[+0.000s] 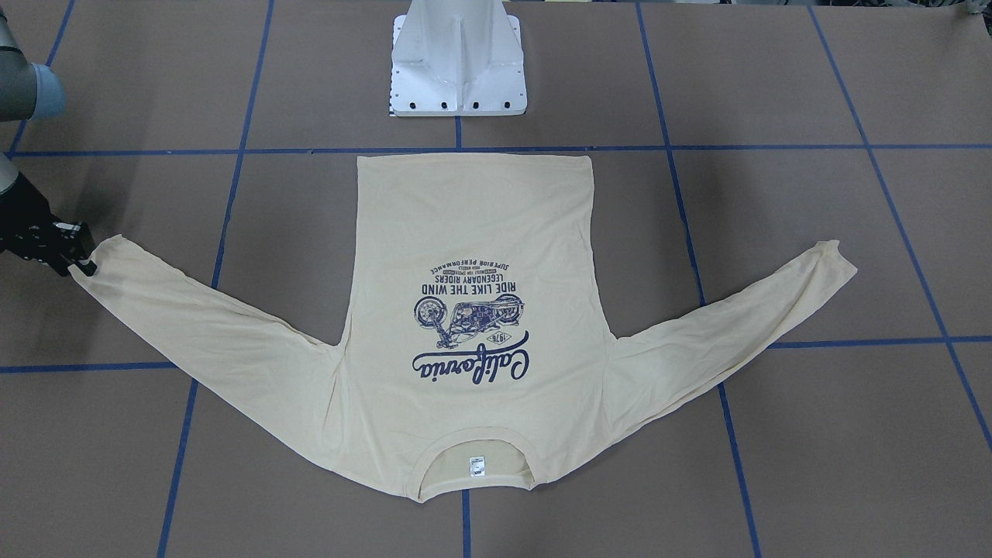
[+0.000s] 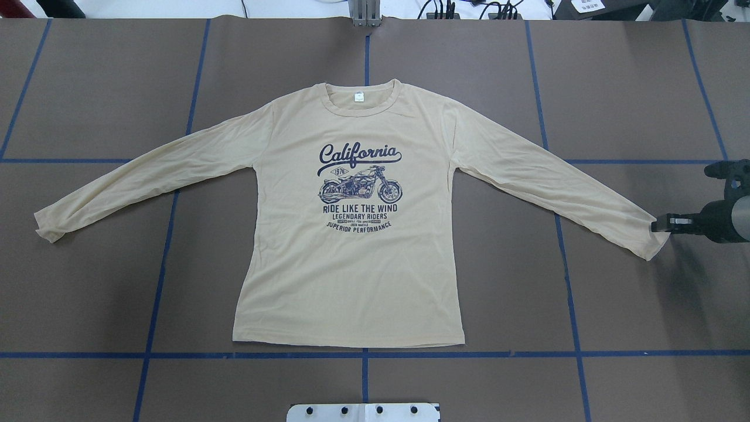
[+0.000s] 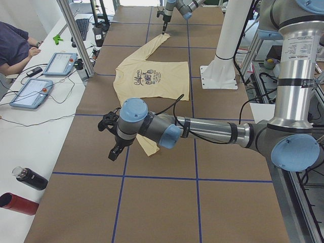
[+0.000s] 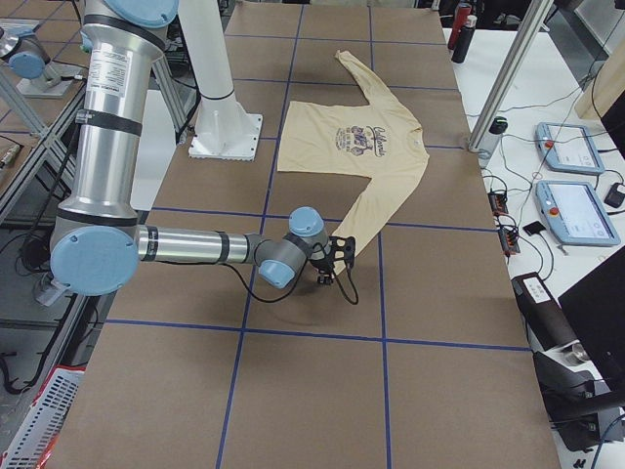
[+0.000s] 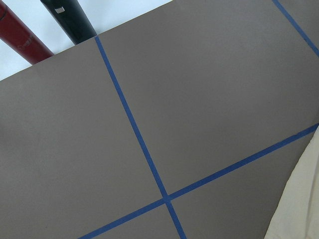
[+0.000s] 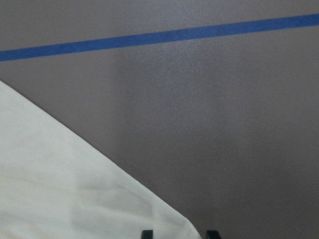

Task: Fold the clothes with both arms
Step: 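Grasp the sleeve cuff nearest the right gripper with the right gripper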

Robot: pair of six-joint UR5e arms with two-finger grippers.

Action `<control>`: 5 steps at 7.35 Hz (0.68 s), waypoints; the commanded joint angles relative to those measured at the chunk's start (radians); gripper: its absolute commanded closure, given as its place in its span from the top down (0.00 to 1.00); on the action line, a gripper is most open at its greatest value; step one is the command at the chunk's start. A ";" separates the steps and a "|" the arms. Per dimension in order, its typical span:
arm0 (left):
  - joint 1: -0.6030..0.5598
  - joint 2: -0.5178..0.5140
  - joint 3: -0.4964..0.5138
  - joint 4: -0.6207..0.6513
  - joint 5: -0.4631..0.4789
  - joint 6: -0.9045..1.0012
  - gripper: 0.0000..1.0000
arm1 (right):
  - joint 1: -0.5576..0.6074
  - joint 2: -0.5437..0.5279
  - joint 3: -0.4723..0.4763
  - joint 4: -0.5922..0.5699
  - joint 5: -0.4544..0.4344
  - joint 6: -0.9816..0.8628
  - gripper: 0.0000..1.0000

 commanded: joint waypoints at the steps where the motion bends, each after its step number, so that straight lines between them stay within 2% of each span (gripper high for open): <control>1: 0.000 0.001 0.000 0.002 0.000 0.000 1.00 | -0.002 0.000 0.005 0.000 0.004 0.000 0.00; 3: 0.000 0.001 -0.001 0.000 0.000 0.000 1.00 | 0.001 -0.014 0.052 -0.002 0.011 0.000 0.00; 5: 0.000 0.001 -0.001 0.000 0.000 -0.002 1.00 | 0.047 -0.017 0.167 -0.084 0.058 0.000 0.00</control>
